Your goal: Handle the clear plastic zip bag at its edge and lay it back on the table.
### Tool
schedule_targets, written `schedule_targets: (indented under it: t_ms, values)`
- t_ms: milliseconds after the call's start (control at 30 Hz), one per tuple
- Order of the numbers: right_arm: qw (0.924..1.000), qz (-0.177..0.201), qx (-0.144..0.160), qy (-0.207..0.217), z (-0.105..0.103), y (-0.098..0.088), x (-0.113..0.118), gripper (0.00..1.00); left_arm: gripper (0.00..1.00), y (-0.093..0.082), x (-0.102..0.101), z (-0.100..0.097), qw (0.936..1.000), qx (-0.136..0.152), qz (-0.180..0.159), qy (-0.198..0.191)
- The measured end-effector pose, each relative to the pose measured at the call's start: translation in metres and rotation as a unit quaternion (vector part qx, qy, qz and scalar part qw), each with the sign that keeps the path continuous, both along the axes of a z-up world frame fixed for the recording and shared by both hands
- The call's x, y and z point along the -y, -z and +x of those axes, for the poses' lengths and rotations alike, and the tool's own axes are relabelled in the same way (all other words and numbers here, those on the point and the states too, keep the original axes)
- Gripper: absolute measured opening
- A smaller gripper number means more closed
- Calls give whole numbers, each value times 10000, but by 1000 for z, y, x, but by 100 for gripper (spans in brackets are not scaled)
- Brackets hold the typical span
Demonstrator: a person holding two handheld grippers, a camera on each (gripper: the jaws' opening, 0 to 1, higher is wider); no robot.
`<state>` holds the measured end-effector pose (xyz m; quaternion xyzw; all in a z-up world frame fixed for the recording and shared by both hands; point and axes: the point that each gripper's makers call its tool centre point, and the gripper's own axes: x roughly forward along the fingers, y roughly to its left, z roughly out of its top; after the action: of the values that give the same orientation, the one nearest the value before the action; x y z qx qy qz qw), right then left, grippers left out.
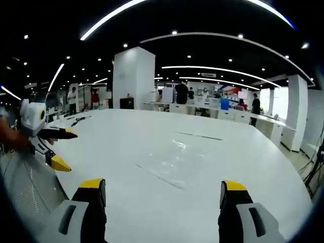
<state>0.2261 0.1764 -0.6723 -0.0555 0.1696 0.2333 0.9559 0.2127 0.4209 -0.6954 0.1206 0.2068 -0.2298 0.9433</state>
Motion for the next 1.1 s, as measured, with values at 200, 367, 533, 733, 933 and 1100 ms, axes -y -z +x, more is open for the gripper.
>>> schedule_targets:
  t_ms: [200, 367, 533, 733, 933, 1100]
  values:
    - [10000, -3, 17, -17, 0, -1, 0, 94, 92, -1, 1, -1, 10000, 14, 9, 5]
    - [10000, -9, 7, -69, -1, 0, -3, 94, 93, -4, 1, -1, 10000, 46, -4, -12]
    - [10000, -10, 0, -73, -1, 0, -3, 94, 93, -2, 1, 0, 10000, 33, -4, 14]
    - [10000, -10, -26, -85, -1, 1, -3, 94, 93, -2, 1, -1, 10000, 34, 5, 12]
    - [9999, -64, -67, -81, -1, 3, -2, 90, 93, -3, 2, -1, 10000, 31, -12, 26]
    - [9999, -108, -80, -92, -1, 4, -2, 92, 93, -3, 5, -3, 10000, -14, -30, 54]
